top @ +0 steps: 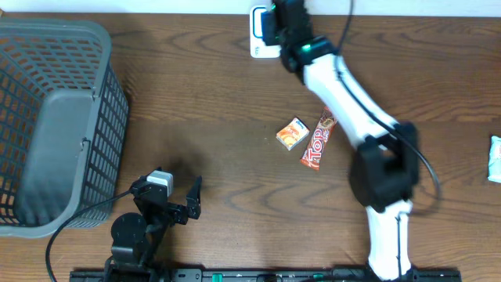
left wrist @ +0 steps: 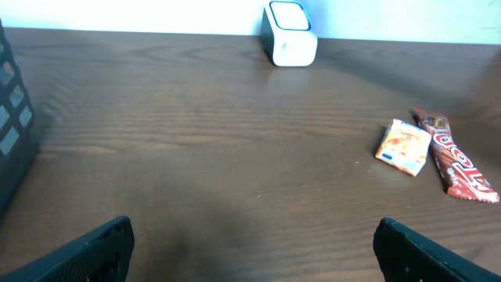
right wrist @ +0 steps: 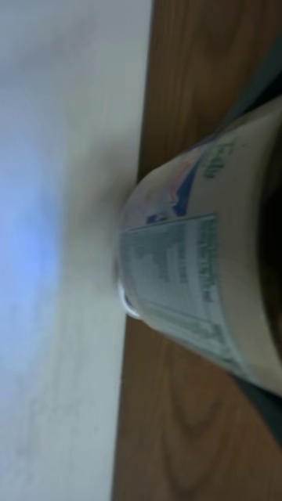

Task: Scan the item barcode
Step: 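Carry the bottle right and set it at the table's right edge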

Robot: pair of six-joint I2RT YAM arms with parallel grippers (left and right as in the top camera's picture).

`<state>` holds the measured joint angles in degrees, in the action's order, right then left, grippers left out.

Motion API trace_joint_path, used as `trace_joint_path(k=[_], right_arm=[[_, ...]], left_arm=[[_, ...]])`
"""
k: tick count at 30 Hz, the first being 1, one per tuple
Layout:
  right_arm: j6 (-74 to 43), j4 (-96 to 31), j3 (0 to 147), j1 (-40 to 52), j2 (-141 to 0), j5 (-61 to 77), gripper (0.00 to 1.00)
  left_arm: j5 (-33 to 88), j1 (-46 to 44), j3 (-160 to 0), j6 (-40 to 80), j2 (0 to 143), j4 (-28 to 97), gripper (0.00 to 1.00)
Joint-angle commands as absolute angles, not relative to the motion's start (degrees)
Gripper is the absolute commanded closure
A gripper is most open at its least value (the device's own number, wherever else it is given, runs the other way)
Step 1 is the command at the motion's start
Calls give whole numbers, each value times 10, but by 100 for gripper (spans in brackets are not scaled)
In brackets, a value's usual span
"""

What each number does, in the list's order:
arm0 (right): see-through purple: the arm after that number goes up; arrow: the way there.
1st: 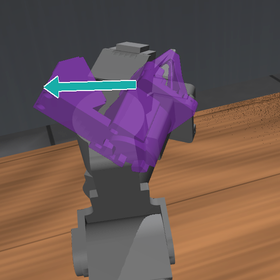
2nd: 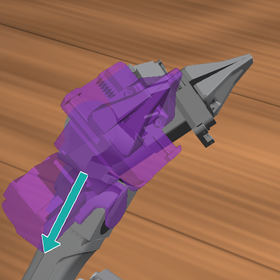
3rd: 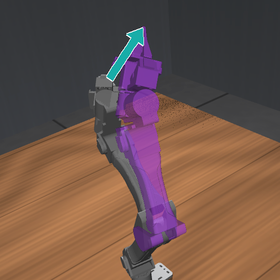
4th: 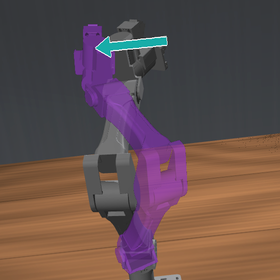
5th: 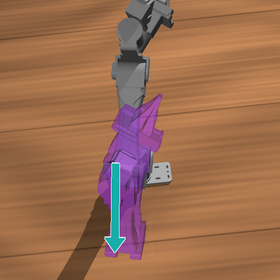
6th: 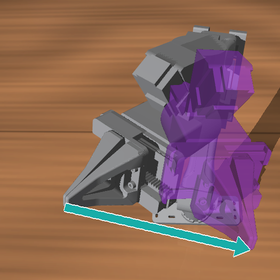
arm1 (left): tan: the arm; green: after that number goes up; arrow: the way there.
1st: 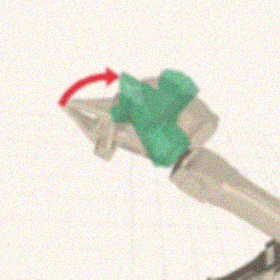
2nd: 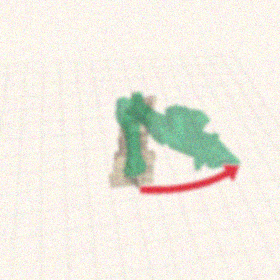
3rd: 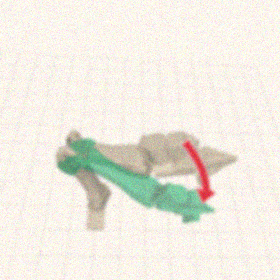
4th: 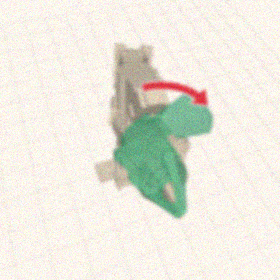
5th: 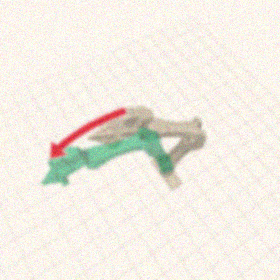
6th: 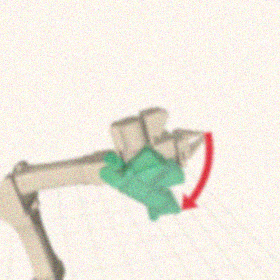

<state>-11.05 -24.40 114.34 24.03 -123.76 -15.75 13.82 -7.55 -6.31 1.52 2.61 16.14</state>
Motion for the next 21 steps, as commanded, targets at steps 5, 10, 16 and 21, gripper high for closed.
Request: trace_joint_path(k=[5,10,16,21], right_arm=[[-240,-591,1155,119,-1103,-222,55],[-266,-704,1148,-58,-1125,-134,52],[-246,-701,1148,-214,-1202,-69,53],[-242,-703,1148,-280,-1274,-52,49]], left_arm=[[143,-75,-55,18,26,177,2],[143,-75,-55,18,26,177,2],[143,-75,-55,18,26,177,2],[143,-75,-55,18,26,177,2]])
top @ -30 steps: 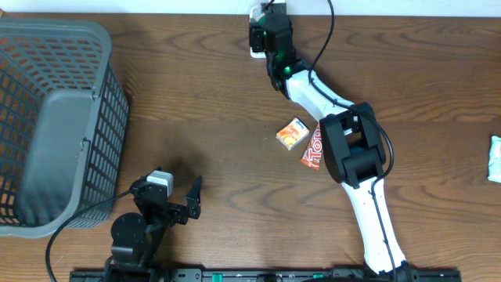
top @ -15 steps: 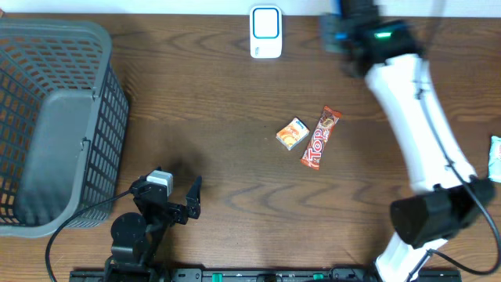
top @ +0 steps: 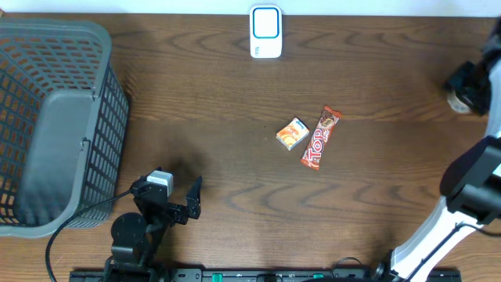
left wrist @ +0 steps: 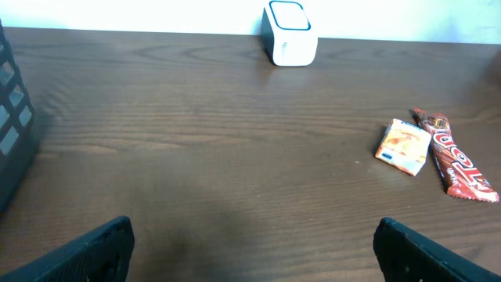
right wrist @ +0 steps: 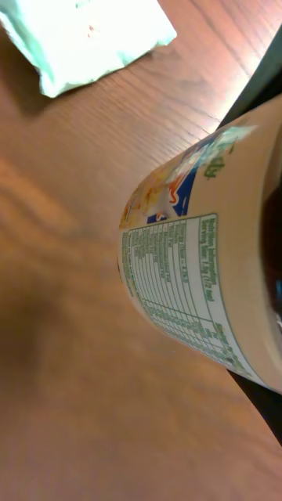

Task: Scan the item barcode
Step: 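Carry the bottle right and set it at the table's right edge, then reach the right gripper to the Kleenex tissue pack and grasp it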

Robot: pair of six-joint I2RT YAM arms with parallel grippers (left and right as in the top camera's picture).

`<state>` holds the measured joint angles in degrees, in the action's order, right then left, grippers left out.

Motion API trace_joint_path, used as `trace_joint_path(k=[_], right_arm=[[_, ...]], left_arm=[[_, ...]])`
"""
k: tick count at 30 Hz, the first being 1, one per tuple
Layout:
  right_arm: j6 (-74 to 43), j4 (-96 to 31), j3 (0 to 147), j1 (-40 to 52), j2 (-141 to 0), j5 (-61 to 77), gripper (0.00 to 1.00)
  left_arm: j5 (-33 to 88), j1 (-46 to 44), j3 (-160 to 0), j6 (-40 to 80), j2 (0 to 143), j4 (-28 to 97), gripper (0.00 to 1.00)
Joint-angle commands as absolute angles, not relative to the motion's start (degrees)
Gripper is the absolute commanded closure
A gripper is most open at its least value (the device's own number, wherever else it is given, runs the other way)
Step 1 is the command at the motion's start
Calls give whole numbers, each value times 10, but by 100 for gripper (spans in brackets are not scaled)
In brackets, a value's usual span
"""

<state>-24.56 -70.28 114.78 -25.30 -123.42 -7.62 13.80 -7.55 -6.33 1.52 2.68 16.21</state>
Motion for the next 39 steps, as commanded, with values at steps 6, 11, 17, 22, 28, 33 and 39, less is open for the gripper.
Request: trace_joint_path(k=[6,11,17,22,28,33,39], right_arm=[[-231,-703,1148,-353,-1336,-52,45],[-190,-715,1165,-405,-1330,-24,28],[-190,-787,1253,-390,-1263,-9,1],[-193,-828,1297,-326,-1161,54,1],[-192,-876,1297,-135,-1087,100,1],[-44,-863,1229,44,-1095,89,1],[-37,-749,1053,169,-1098,112,33]], left_arm=[[143,-75,-55,18,26,177,2],[143,-75,-55,18,26,177,2],[143,-75,-55,18,26,177,2],[143,-75,-55,18,26,177,2],[143,-75,-55,18,26,177,2],[143,-75,-55,18,26,177,2],[143,-75,-55,18,26,177,2]])
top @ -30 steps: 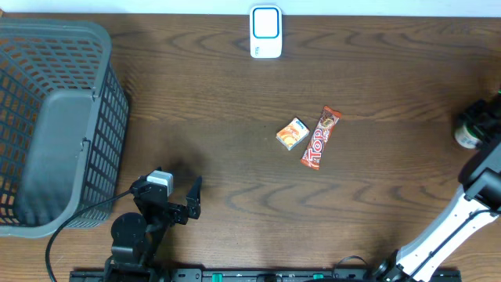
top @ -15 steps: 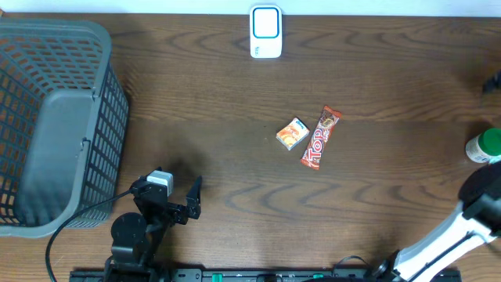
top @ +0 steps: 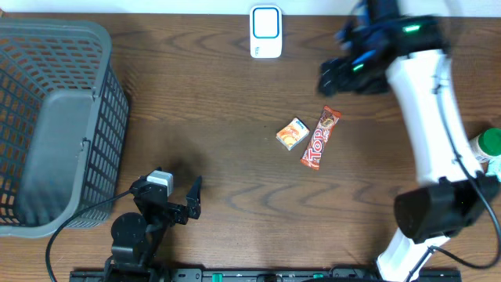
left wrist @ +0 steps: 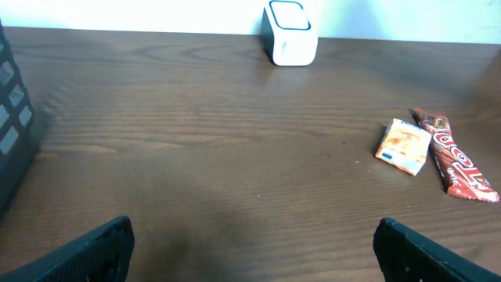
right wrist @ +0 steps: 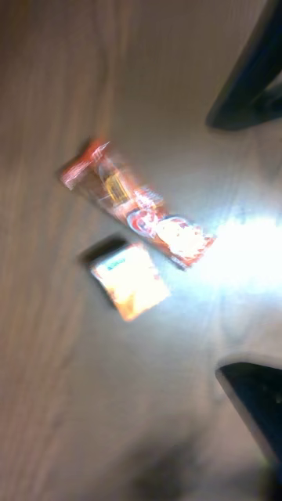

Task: Scan the item barcode
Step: 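Reach the right gripper to the Kleenex tissue pack and grasp it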

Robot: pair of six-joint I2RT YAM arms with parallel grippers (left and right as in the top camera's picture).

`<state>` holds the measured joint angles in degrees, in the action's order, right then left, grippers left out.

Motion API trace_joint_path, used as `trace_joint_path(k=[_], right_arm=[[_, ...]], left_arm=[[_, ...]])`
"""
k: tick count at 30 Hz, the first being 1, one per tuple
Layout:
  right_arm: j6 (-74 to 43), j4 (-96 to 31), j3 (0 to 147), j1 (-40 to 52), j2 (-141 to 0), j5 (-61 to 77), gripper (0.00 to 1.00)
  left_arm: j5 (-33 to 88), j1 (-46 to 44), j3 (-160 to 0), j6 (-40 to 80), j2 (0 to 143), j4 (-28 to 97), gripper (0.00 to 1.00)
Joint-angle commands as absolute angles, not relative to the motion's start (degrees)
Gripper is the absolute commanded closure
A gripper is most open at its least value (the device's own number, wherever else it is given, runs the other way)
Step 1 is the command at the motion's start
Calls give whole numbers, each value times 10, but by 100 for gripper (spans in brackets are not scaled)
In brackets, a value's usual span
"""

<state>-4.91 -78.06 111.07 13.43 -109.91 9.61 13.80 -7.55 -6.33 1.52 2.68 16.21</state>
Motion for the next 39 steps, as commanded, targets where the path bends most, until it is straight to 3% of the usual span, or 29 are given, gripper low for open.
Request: trace_joint_path(k=[1,4,6,9,15,21,26,33,39], right_arm=[[-44,-702,1016,190,-1098,112,43],[-45,-587,941,231,-1098,108,46],[-67,-486,880,261,-1098,105,63],[-97,-401,834,283,-1098,74,79],[-125,-304,787,293,-1104,-3,87],[-133,-304,787,295,-1151,22,89],[-133,-330,787,295,-1178,50,99],[-127,-527,790,283,-1147,-14,99],[-132,-588,808,279,-1081,-36,99]], left_arm=[[143,-75,-55,18,26,177,2],[143,-75,-55,18,26,177,2],[143,-75,-55,18,26,177,2],[143,-75,-55,18,26,177,2],[143,-75,-55,18,26,177,2],[143,-75,-55,18,26,177,2],[143,-75,-55,18,26,177,2],[143,-75,-55,18,26,177,2],[143,-75,-55,18,26,177,2]])
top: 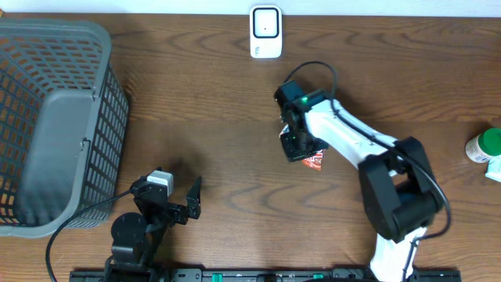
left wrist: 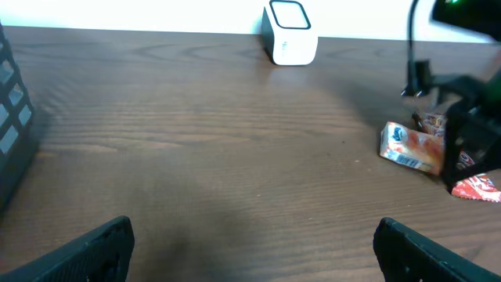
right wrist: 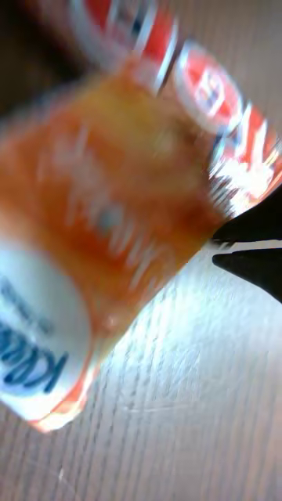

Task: Scan the item barcode
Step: 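Reach the right gripper to the Kleenex tissue pack and grasp it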

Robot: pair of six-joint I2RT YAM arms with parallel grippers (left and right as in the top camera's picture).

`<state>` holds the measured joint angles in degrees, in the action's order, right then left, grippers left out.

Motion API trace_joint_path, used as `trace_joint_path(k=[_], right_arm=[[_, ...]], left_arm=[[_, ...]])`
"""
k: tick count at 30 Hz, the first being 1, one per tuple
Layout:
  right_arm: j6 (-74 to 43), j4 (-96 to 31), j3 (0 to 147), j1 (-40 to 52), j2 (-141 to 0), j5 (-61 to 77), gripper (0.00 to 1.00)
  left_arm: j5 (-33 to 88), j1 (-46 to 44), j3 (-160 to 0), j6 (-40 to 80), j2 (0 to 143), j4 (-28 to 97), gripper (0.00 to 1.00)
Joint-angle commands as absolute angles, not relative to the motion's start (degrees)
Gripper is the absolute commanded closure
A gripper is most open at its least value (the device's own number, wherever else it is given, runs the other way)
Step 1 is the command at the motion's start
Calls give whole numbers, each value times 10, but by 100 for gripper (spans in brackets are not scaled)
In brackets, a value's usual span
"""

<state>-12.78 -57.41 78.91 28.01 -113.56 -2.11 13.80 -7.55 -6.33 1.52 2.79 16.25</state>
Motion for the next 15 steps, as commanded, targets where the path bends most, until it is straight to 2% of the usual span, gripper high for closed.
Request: trace_joint_path(k=[1,3,6,15], right_arm=[[-140,-591,814,279,-1067,-30,99],[-194,-580,826,278,-1028,-19,99],[-206,-537,826,279,-1015,-3,99],[-223,-466,813,280,-1150,-3,99]], left_arm=[[143,-75,-55,18,26,177,2],[143,-75,-55,18,26,177,2],[143,-75,-55,18,26,177,2],[143,-75,-55,18,26,177,2]])
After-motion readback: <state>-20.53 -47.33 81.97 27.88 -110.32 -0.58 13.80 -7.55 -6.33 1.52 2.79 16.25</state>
